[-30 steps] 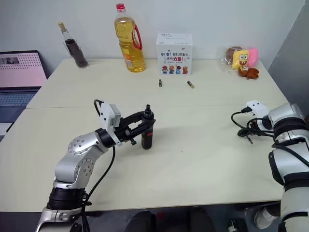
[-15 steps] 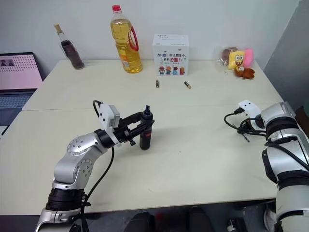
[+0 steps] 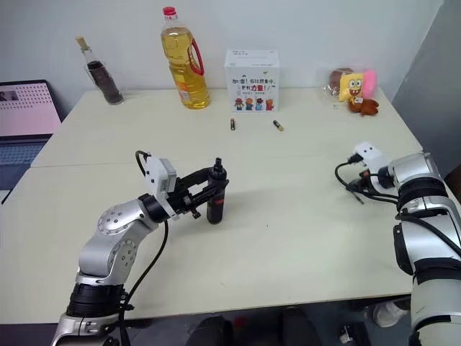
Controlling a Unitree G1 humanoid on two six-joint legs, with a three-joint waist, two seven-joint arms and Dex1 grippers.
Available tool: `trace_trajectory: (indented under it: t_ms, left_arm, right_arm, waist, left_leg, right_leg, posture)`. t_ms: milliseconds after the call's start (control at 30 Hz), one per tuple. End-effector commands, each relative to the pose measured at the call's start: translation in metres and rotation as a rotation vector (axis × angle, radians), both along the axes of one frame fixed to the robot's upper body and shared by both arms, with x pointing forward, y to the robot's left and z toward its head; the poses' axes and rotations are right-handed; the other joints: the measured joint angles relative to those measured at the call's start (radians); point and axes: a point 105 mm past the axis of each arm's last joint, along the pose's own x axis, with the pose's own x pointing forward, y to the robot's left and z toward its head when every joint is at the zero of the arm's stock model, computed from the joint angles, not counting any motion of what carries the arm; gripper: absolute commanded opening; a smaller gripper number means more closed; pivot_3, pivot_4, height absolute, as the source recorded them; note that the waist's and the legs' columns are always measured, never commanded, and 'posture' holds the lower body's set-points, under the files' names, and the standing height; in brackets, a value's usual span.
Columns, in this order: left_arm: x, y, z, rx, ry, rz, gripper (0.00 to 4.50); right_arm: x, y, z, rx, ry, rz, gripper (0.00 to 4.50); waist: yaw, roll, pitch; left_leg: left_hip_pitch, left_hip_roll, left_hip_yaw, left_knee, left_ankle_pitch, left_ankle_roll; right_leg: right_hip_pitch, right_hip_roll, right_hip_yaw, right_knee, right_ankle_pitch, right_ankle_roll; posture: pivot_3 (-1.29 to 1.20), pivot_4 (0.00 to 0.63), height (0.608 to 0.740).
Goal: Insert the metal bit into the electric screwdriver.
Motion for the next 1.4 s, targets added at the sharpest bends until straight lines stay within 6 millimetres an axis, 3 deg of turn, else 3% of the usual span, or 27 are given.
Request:
trace_trajectory:
  t_ms: [33,233,300,367,600,833,1400]
  left_arm:
    - [-0.003,0.001,-0.005,0.018,0.021,-0.012,1.66]
    - [-0.002,0.000,-0.003,0.019,0.018,-0.022,1.66]
    - [-0.001,-0.001,-0.002,0.016,0.020,-0.030,1.66]
    - [0.000,0.001,-0.002,0.011,0.022,-0.035,1.66]
    - [0.004,0.006,-0.003,0.010,0.034,-0.030,1.66]
    - [0.002,0.007,-0.001,0.005,0.035,-0.031,1.66]
    - [0.007,0.014,0.000,-0.002,0.015,0.068,1.66]
  right_arm:
    - [-0.011,0.050,0.071,0.176,-0.272,0.193,0.02]
    - [-0.053,0.112,0.126,0.365,-0.579,0.322,0.02]
    - [-0.071,0.136,0.149,0.511,-0.682,0.354,0.02]
    - [-0.081,0.147,0.158,0.607,-0.709,0.348,0.02]
    - [-0.092,0.180,0.146,0.746,-0.701,0.292,0.02]
    - [-0.091,0.204,0.139,0.840,-0.678,0.241,0.02]
    - [-0.085,0.231,0.129,0.864,-0.684,0.119,0.02]
  waist:
    - [0.004,0.000,0.000]
    - [0.007,0.001,0.000]
    - [0.002,0.001,0.000]
    - [0.002,0.001,-0.001]
    - [0.006,0.000,-0.002]
    - [0.002,0.000,-0.002]
    - [0.001,0.000,-0.002]
  left_leg:
    - [0.000,0.001,-0.001,-0.001,0.000,0.000]
    - [-0.001,0.002,-0.002,-0.006,0.000,0.000]
    - [0.000,0.002,-0.001,-0.006,0.000,0.000]
    - [0.000,0.002,-0.001,-0.006,0.000,0.000]
    - [0.000,0.001,-0.001,-0.006,0.000,-0.001]
    - [0.000,0.001,-0.002,-0.007,0.000,-0.001]
    - [0.000,0.001,-0.002,-0.007,0.000,0.000]
  right_leg:
    - [0.000,0.000,-0.001,-0.001,0.000,0.000]
    - [0.000,-0.002,-0.002,-0.005,0.000,0.000]
    - [0.000,-0.002,-0.001,-0.005,0.000,0.000]
    - [0.000,-0.002,-0.001,-0.005,0.000,0.000]
    - [0.001,-0.003,-0.002,-0.006,0.000,0.001]
    - [0.000,-0.001,-0.002,-0.006,0.000,0.001]
    - [0.000,-0.001,-0.002,-0.006,0.000,0.001]
  posture:
    - [0.00,0.150,0.740]
    - [0.00,0.150,0.740]
    - [0.00,0.150,0.740]
    - [0.00,0.150,0.740]
    - [0.00,0.150,0.740]
    - [0.00,0.150,0.740]
    - [0.00,0.150,0.740]
